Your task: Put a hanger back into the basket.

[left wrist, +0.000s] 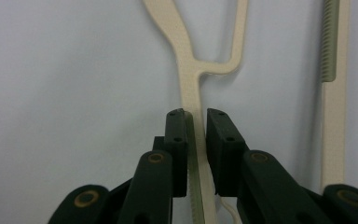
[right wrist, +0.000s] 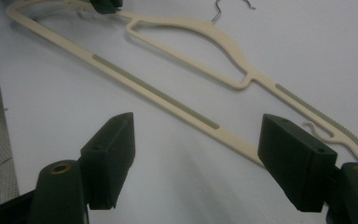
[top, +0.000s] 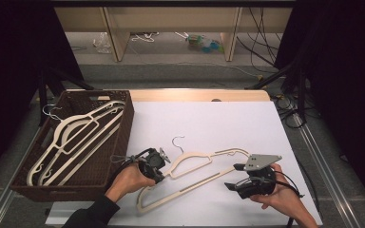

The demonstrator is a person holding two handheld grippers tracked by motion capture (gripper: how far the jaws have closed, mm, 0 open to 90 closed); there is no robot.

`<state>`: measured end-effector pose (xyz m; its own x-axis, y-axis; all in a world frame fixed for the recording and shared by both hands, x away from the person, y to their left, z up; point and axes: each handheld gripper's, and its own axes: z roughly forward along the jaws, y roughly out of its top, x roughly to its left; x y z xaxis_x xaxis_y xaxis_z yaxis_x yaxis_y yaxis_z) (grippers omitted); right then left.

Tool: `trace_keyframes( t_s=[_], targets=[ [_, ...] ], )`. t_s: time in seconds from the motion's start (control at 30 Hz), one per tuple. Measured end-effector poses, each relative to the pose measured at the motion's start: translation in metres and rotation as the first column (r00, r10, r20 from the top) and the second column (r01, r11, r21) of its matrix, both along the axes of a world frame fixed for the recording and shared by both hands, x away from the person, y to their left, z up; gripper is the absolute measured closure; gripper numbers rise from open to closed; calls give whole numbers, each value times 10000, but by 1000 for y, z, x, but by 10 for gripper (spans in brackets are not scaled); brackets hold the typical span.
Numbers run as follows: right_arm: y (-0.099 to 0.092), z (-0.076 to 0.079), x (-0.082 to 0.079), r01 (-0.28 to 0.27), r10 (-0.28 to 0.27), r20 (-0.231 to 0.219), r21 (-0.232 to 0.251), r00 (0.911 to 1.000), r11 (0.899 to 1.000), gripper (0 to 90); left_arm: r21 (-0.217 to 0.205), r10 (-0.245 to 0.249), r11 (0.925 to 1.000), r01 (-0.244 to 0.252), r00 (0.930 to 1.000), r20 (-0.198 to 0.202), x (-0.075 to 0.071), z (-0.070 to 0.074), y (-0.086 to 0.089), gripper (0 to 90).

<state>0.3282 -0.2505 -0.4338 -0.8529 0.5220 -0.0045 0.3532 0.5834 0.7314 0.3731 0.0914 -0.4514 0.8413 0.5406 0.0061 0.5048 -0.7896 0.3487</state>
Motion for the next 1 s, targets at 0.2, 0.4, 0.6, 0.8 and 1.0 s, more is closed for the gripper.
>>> trace_keyframes(
  t_s=[0.2,0.4,0.6,0.8,1.0],
  targets=[
    [19,0,22,6,-3,136,-182,9999,9998,290,-84,-87,9999,89,9998,205,-2,3,-1,787],
    [38,-3,49,222,-218,232,-191,9995,9996,300,-218,-86,9997,93,9996,287,-6,11,0,788],
    [64,-12,81,317,-315,55,-426,9995,9986,330,-133,-298,9995,303,9989,372,-5,13,1,788],
    [83,-27,103,168,-172,-54,-625,9998,9979,393,-299,-180,9994,193,9988,448,-7,12,0,788],
    [91,-36,113,-62,8,-645,-845,9979,9964,456,-378,-202,9990,221,9986,487,-7,15,0,788]
  ],
)
